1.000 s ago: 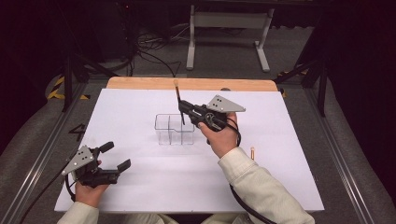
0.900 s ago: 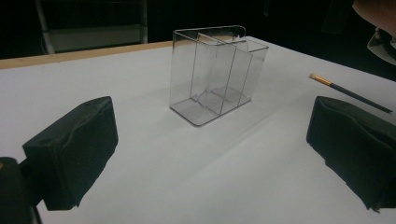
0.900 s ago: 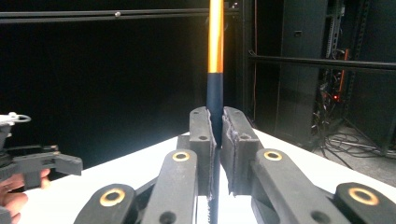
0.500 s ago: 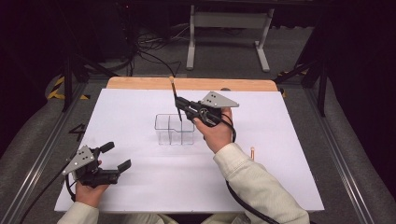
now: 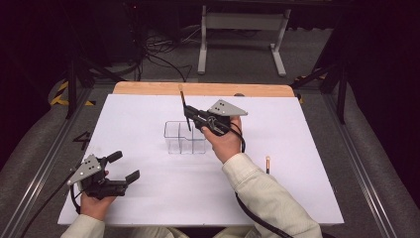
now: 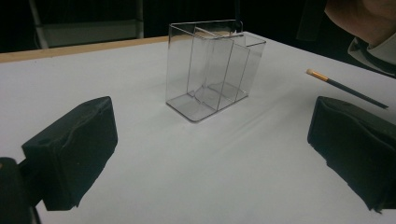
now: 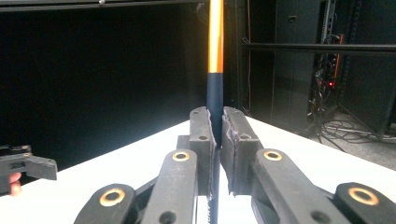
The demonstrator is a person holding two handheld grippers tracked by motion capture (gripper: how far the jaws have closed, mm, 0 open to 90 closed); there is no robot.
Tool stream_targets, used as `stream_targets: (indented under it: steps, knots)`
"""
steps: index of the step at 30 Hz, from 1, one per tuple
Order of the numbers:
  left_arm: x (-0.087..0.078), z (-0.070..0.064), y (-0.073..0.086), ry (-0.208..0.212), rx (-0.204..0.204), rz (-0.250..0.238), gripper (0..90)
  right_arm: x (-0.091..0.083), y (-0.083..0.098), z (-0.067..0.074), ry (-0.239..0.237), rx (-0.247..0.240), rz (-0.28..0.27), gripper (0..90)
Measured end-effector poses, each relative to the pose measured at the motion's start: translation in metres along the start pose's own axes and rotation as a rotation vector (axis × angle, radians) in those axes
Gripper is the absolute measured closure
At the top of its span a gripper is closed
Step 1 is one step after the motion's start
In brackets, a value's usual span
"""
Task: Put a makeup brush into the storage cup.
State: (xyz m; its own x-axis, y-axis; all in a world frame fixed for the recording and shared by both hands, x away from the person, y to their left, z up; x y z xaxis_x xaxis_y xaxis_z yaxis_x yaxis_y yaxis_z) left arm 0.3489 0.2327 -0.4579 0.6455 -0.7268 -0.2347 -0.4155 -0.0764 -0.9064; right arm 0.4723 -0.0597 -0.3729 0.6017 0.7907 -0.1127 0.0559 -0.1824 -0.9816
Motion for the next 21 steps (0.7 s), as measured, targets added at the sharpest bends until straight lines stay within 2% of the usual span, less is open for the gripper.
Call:
stream_targets:
  steps: [15,21]
  knots:
    - [0.0,0.0,0.0,0.005,0.004,0.008,2.4,0.01,0.022,-0.001,0.005,0.023,0.042,83.4]
    - [0.001,0.0,0.0,0.006,0.004,0.009,2.4,0.014,0.028,0.003,-0.007,0.027,0.058,83.4]
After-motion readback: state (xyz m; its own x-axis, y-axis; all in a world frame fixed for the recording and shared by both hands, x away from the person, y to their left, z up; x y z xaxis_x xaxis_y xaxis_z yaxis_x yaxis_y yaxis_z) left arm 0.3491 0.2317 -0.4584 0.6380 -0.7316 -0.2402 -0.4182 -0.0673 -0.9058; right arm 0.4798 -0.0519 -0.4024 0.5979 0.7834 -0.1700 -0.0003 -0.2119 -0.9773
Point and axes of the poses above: each handheld gripper's, and its own axes: x roughly forward along the jaws, y roughly out of its underside, z roughly to its left, the point moved 4 cm from there along x, roughly forward along the jaws, and after that the axes turned 13 degrees about -x, right-handed, at the moved point
